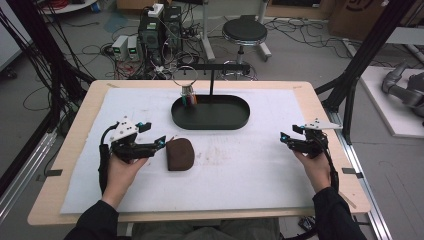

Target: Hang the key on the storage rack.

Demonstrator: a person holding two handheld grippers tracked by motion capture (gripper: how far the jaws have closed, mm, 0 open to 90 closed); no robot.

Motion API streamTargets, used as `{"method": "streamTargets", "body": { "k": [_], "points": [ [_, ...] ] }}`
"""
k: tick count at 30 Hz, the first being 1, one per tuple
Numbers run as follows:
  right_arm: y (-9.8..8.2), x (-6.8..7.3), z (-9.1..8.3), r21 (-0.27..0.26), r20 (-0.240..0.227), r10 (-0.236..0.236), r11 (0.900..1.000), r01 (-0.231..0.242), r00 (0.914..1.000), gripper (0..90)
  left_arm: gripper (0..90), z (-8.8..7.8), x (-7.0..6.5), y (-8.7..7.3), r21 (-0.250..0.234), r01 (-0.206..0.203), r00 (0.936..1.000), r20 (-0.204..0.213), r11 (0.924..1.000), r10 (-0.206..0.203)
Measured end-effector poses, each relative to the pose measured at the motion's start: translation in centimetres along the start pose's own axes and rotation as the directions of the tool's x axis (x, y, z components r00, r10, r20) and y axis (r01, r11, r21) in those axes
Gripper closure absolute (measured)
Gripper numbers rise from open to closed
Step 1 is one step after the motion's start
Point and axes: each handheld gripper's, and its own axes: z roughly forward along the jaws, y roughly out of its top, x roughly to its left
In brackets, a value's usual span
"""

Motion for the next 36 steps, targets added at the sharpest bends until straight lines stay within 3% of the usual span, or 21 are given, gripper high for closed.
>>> {"method": "streamTargets", "body": {
  "k": [7,9,16,36],
  "points": [
    [0.0,-0.2,0.2,-0.003,-0.007,0.014,1.000,-0.014,0.9999,37.2,26.7,-0.5,0.7,-0.8,0.001,-0.021,0.9987,-0.046,0.9998,0.021],
    [0.0,-0.2,0.2,-0.005,-0.008,0.024,1.000,-0.024,0.9997,37.2,26.6,-0.5,1.0,-1.0,0.005,-0.003,0.9990,-0.045,1.0000,0.004],
    [-0.1,-0.2,0.3,-0.008,-0.013,0.027,1.000,-0.027,0.9995,37.2,26.6,-0.8,1.1,-1.0,0.000,-0.019,0.9984,-0.053,0.9998,0.019],
    [-0.3,-0.3,-0.4,-0.020,-0.006,0.030,0.999,-0.030,0.9995,36.6,26.7,0.2,0.8,-0.9,0.009,-0.018,0.9998,-0.004,0.9998,0.018]
  ]
}}
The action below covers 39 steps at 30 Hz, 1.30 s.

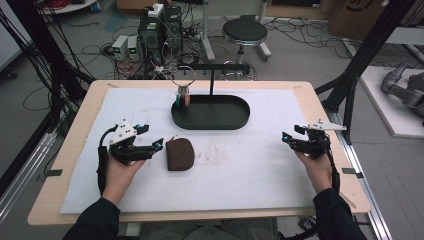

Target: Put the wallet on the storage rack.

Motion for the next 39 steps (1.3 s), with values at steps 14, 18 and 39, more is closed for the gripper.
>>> {"method": "streamTargets", "body": {
  "k": [14,18,39],
  "points": [
    [0.1,0.0,0.5,-0.009,0.006,-0.015,1.000,0.015,0.9999,36.7,36.3,1.4,0.1,-0.6,0.062,0.036,0.9969,0.067,0.9974,-0.041],
    [0.1,0.1,0.5,-0.008,0.001,-0.018,1.000,0.018,0.9998,36.7,37.8,2.4,0.6,-0.6,0.092,0.062,0.9941,0.084,0.9938,-0.070],
    [0.1,0.4,0.5,0.001,-0.006,-0.033,0.999,0.033,0.9994,36.7,40.8,5.7,2.0,-2.0,0.280,0.175,0.9710,0.110,0.9439,-0.212]
  ]
}}
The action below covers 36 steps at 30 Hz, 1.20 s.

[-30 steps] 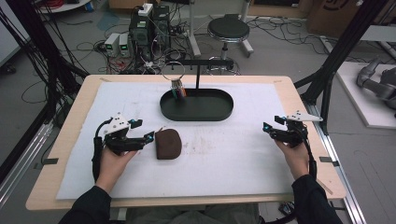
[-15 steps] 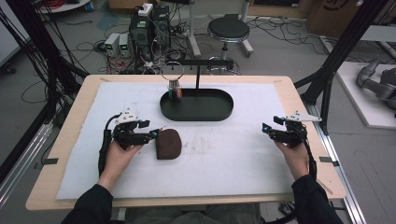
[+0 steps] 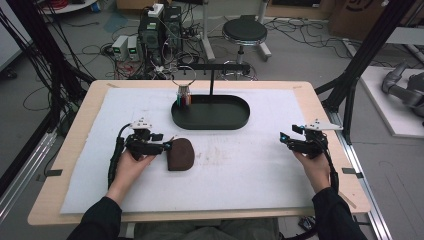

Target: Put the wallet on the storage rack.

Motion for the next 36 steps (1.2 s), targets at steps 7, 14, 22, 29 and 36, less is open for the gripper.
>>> {"method": "streamTargets", "body": {
  "k": [7,14,22,29,36],
  "points": [
    [0.0,0.1,0.1,0.001,-0.005,-0.006,1.000,0.006,1.0000,36.7,42.9,0.4,0.5,-0.3,0.015,0.044,0.9980,0.045,0.9989,-0.045],
    [0.0,0.2,0.2,0.007,-0.006,-0.014,1.000,0.014,0.9999,36.6,56.5,0.3,0.4,-0.3,0.016,0.025,0.9967,0.076,0.9996,-0.026],
    [0.0,0.2,0.2,0.000,-0.007,-0.009,1.000,0.009,0.9999,36.7,60.5,0.1,-0.3,0.0,0.034,0.012,0.9990,0.043,0.9994,-0.014],
    [0.0,0.1,0.1,-0.003,-0.009,-0.005,1.000,0.005,0.9999,36.7,65.6,-0.3,-1.3,-0.1,0.068,0.023,0.9970,0.072,0.9974,-0.028],
    [0.0,0.1,0.1,-0.005,-0.009,-0.005,1.000,0.005,0.9999,36.7,67.3,-0.5,-1.6,0.5,0.053,0.007,0.9962,0.086,0.9985,-0.012]
  ]
}}
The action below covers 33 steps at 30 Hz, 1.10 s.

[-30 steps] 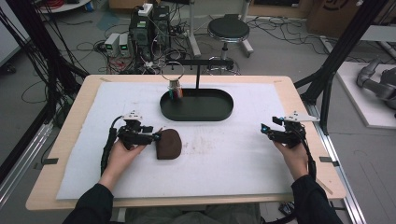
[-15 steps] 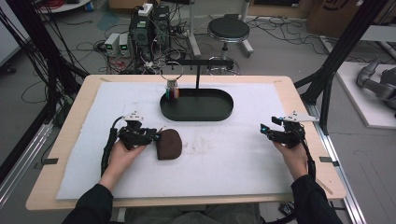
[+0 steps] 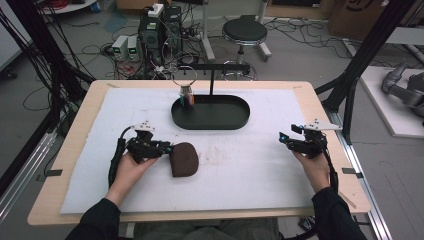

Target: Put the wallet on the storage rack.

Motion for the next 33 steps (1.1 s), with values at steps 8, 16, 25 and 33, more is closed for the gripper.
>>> {"method": "streamTargets", "body": {
  "k": [8,16,25,33],
  "points": [
    [0.1,0.1,0.0,0.001,0.003,-0.005,1.000,0.005,1.0000,36.7,62.0,1.5,0.9,1.5,-0.015,-0.015,0.9999,0.000,0.9998,0.015],
    [0.0,0.1,0.0,0.006,-0.004,-0.002,1.000,0.002,1.0000,36.7,70.7,2.4,1.6,1.4,0.056,0.030,0.9960,0.082,0.9980,-0.035],
    [0.0,0.1,0.1,0.008,-0.013,-0.010,1.000,0.010,0.9999,36.7,76.7,1.7,0.9,1.0,0.105,0.034,0.9927,0.111,0.9939,-0.046],
    [0.1,0.3,0.1,0.007,-0.009,-0.014,1.000,0.014,0.9999,36.8,83.7,1.2,0.9,0.0,0.044,0.072,0.9909,0.110,0.9964,-0.077]
  ]
}}
